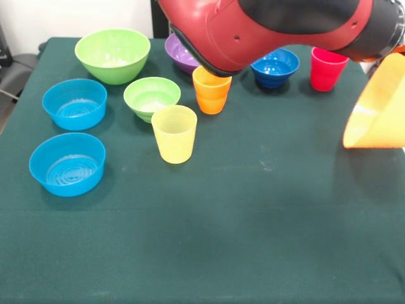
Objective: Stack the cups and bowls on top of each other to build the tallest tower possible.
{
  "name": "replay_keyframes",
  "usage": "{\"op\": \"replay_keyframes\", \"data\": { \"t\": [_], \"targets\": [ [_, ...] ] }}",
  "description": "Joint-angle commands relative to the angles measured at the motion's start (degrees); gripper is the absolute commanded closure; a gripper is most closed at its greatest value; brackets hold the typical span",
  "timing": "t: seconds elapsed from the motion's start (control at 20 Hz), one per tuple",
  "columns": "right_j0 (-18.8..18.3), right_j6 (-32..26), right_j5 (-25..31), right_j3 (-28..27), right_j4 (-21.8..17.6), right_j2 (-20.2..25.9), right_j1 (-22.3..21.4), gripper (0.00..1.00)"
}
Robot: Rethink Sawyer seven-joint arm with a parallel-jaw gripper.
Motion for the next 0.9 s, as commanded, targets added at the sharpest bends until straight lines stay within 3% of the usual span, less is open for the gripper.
{"op": "replay_keyframes", "data": {
  "t": [0.05, 0.4, 0.55, 0.75, 0.9],
  "targets": [
    [-1.23, 0.41, 4.93, -0.08, 3.12, 1.9, 3.95, 1.0],
    [-3.89, -4.8, 5.95, 0.5, 0.96, 4.59, 5.66, 1.0],
    [-6.0, -4.44, 5.9, 3.82, 1.59, 7.18, 4.84, 1.0],
    [-8.5, -3.71, 9.3, 7.0, 2.9, 10.52, 5.69, 1.0],
    [-8.98, -3.77, 13.0, 6.13, 2.84, 11.2, 7.54, 1.0]
  ]
}}
